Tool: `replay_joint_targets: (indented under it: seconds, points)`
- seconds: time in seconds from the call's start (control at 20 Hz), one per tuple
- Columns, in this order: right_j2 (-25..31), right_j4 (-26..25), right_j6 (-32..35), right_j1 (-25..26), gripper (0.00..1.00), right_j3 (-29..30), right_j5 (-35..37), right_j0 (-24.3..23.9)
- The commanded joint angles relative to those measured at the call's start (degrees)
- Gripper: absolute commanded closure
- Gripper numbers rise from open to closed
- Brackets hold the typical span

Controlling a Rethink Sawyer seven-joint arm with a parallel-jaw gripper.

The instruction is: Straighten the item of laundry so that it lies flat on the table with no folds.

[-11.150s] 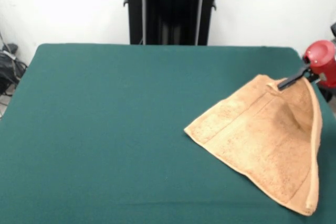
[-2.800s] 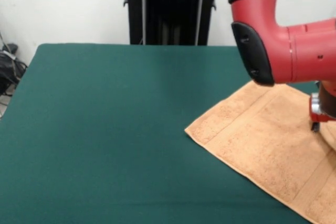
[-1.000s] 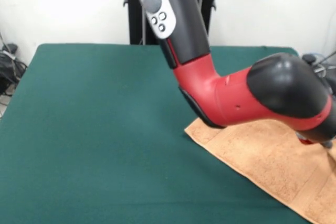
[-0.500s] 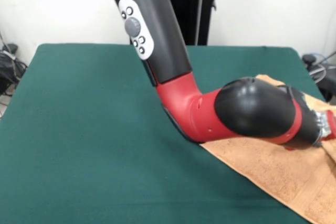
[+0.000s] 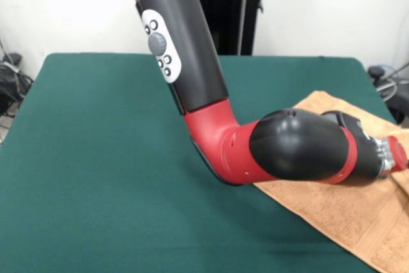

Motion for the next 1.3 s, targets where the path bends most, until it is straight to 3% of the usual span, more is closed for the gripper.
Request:
replay_joint_targets:
  seconds: [0.05, 0.65, 1.3]
  points:
    - [0.8, -4.1, -11.4, 2.5, 0.0, -6.0, 3.1, -0.5]
    - [2.5, -7.1, -5.3, -2.3, 0.0, 7.9, -12.0, -0.5]
    - [3.5, -7.1, 0.5, -4.6, 0.0, 12.7, -19.6, 2.4]
